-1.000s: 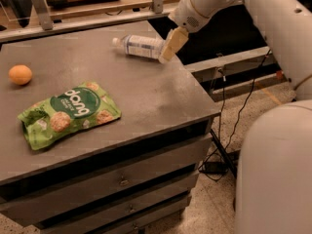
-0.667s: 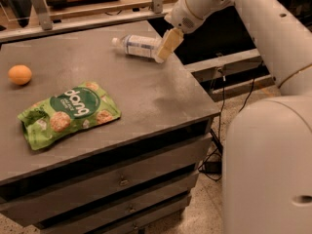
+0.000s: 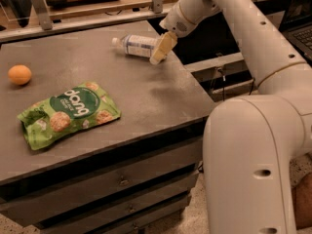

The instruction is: Pick blue plastic bottle

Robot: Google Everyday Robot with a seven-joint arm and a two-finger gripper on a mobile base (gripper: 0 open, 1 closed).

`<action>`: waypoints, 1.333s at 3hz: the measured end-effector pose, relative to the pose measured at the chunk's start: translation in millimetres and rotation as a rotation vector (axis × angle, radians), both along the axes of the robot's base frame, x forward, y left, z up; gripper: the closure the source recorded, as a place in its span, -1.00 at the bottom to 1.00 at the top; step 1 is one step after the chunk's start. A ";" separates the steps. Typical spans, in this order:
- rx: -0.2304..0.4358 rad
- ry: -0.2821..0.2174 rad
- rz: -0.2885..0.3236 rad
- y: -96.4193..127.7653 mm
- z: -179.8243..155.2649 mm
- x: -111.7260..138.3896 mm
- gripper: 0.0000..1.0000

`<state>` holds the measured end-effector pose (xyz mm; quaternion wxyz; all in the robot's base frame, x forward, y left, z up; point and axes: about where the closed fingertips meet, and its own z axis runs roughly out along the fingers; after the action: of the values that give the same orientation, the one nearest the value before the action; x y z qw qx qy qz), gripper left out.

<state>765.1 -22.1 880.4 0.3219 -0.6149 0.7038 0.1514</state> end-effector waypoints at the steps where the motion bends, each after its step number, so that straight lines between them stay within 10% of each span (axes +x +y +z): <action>1: -0.012 0.033 -0.023 1.9 -9.3 7.6 -1.00; 4: -0.019 0.117 -0.026 3.5 -30.4 11.3 0.23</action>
Offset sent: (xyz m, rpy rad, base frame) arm 0.0396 -0.0083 -0.0146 -0.0043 0.0872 -0.0755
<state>776.4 -18.7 849.9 0.2763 -0.5989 0.7308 0.1760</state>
